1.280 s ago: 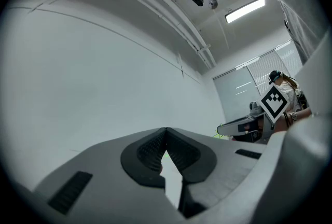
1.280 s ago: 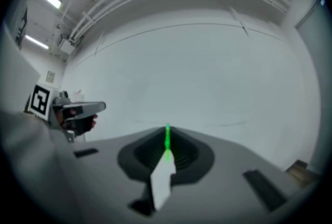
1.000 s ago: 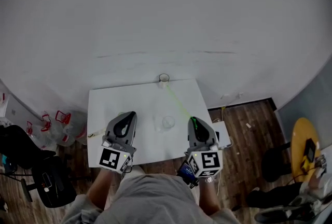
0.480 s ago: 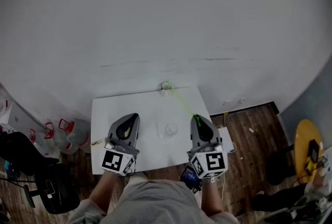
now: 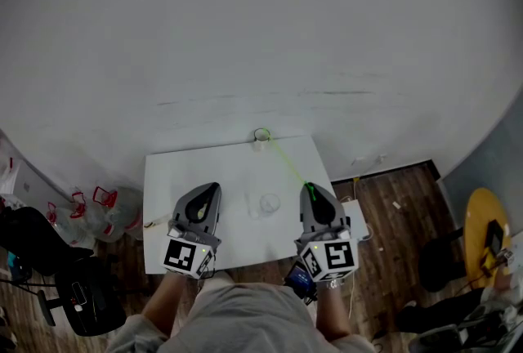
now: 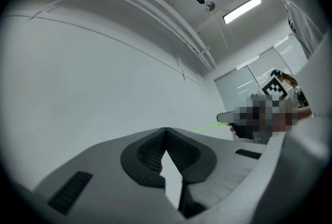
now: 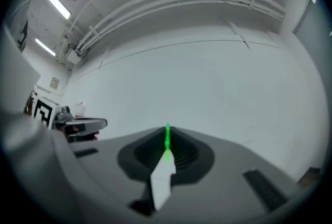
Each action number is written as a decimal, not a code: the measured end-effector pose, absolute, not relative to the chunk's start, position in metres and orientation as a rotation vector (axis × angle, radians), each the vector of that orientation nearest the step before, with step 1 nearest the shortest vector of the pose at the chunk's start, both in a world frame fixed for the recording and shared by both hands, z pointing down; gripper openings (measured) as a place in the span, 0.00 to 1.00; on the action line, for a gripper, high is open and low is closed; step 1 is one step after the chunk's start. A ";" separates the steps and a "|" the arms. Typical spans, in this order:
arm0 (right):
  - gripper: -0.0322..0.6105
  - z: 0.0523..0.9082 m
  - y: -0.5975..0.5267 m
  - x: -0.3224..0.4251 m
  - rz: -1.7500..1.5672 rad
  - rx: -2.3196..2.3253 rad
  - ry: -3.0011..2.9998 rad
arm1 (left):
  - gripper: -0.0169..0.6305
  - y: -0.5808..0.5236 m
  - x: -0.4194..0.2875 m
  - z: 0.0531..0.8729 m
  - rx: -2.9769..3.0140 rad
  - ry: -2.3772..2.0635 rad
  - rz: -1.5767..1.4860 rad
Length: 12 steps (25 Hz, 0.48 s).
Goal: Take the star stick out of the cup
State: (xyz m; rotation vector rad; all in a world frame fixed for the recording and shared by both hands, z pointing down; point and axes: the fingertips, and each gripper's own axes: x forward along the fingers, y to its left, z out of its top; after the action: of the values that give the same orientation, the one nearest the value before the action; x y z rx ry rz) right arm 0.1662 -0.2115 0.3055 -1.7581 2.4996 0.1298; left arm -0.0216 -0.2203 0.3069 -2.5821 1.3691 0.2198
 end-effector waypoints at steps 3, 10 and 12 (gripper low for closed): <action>0.12 0.312 -0.210 0.167 0.114 -1.761 2.502 | 0.07 -0.217 -0.019 0.311 -2.587 1.367 0.218; 0.12 0.312 -0.207 0.170 0.111 -1.756 2.496 | 0.07 -0.215 -0.013 0.312 -2.592 1.356 0.218; 0.12 0.312 -0.207 0.170 0.105 -1.753 2.493 | 0.07 -0.215 -0.011 0.313 -2.596 1.348 0.218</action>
State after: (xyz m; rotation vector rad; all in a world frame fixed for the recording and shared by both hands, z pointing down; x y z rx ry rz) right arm 0.1698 -0.2067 0.3121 -1.7531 2.4925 0.1053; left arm -0.0109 -0.2153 0.3133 -2.5961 1.3484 0.2181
